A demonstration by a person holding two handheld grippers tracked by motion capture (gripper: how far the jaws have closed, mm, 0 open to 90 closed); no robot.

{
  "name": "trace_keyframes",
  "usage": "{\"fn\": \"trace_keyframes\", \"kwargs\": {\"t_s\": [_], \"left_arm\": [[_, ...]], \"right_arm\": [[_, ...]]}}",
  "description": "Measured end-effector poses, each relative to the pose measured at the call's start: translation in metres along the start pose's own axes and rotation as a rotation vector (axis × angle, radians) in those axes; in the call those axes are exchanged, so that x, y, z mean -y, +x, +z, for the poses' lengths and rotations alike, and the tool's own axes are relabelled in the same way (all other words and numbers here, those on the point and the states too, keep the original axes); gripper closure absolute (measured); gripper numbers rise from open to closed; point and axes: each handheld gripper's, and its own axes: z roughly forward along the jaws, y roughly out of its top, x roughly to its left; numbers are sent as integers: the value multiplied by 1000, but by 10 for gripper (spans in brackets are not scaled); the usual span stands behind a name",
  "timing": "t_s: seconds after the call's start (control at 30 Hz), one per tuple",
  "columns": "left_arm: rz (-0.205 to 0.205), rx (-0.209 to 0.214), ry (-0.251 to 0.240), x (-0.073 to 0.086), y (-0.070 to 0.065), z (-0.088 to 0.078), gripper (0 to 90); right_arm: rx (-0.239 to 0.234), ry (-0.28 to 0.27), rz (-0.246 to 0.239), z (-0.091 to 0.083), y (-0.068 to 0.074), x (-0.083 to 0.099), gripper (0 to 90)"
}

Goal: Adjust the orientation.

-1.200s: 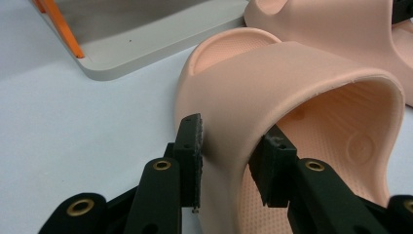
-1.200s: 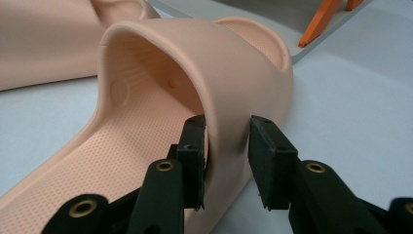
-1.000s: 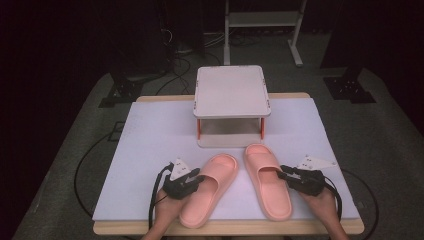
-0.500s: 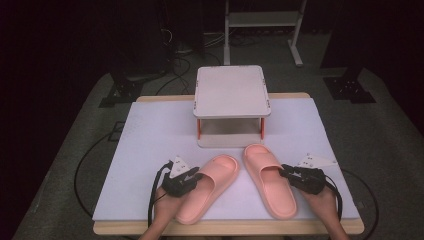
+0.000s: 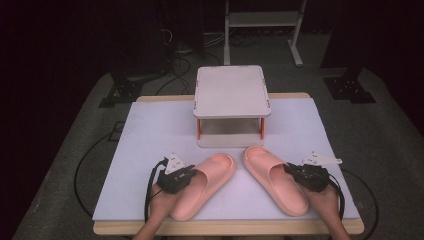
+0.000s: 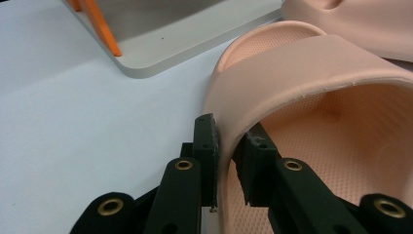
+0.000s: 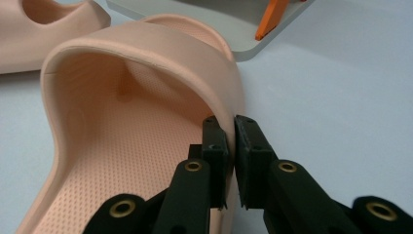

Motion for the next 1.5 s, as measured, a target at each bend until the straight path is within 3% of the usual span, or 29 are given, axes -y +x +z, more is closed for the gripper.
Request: {"fn": "trace_keyframes", "kwargs": {"t_s": [0.33, 0.93, 1.5], "left_arm": [[-5, -11, 9, 2, 14, -6, 816], [-17, 8, -17, 3, 30, -21, 833], [-21, 23, -48, -10, 41, -42, 833]], "right_arm": [[-22, 3, 31, -2, -7, 1, 848], [-91, -14, 64, -11, -9, 2, 850], [-123, -48, 82, -27, -12, -3, 849]]}}
